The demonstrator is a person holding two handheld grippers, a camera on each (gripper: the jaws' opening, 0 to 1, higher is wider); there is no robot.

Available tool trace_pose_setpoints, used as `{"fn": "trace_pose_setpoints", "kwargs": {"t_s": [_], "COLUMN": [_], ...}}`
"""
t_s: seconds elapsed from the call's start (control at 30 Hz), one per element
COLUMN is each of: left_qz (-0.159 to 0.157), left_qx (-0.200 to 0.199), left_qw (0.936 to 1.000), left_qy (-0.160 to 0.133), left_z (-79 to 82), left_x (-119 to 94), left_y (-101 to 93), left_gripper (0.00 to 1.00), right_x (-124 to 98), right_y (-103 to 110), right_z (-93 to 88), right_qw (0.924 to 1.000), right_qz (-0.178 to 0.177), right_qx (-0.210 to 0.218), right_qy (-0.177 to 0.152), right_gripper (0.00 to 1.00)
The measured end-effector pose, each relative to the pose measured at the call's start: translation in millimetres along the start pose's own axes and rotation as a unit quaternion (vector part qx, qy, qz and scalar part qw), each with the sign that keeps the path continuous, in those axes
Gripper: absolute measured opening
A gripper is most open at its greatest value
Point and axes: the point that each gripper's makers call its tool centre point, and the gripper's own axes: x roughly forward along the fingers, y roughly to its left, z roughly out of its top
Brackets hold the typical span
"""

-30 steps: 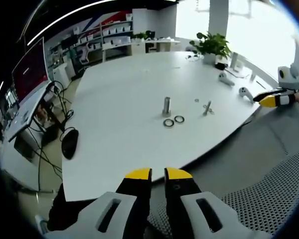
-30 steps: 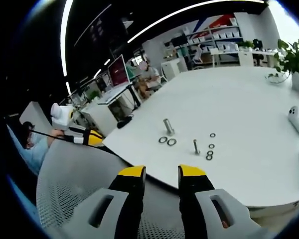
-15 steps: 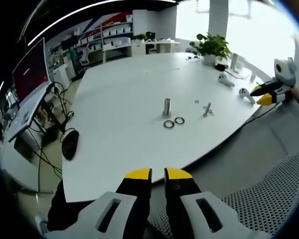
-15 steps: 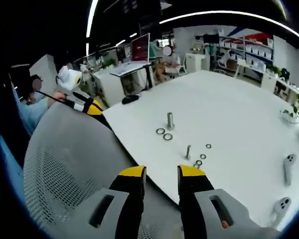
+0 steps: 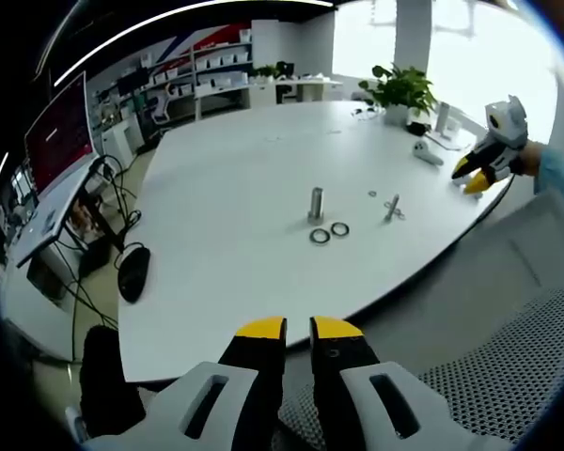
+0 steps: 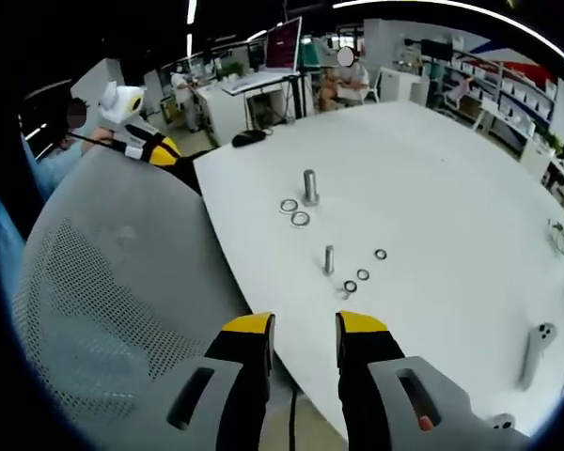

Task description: Place the washer onto the threaded stud by aligning its center hole with the stud, sliding it down to the base, and recovering from edge contact or off-axis alignment until the washer reaches the visible bottom stop.

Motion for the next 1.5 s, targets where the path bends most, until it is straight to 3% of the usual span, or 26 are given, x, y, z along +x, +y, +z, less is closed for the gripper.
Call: {"fn": "trace_pose_setpoints", "kwargs": {"t_s": [0.13,0.33,0.43,0.8,1.5], "left_qz": [-0.001,0.001,0.002,0.002,0.004], "left_qx": [0.001,-0.002,-0.002,-0.005,-0.006], "left_qw": [1.0000,1.0000,1.0000,1.0000,1.0000], "left_qy": [0.002,0.004,0.005,0.008,0.007], "left_z": [-0.7,-1.7,-2.2,-3.1,-3.0], "left_x": [0,0,0,1,1], "left_y": [-0.4,0.2,0.2,0.5,0.6], "left_gripper": [0.08,0.08,0.08,0.08,0.08], "right_x": [13,26,32,50,68], "right_y": [-24,-42,-41,-30,-38], "right_z": [-9.0,-26.1,-28.0,-32.1,-45.0], "right_qw": [0.9983,0.9970,0.9964,0.9953,0.9922], "right_qz": [-0.037,-0.022,-0.015,0.017,0.005], "right_qx": [0.044,0.071,0.078,0.076,0.013], "right_qy": [0.001,0.021,0.030,0.057,0.124], "right_gripper": [0.27,0.27,0.27,0.27,0.28]}}
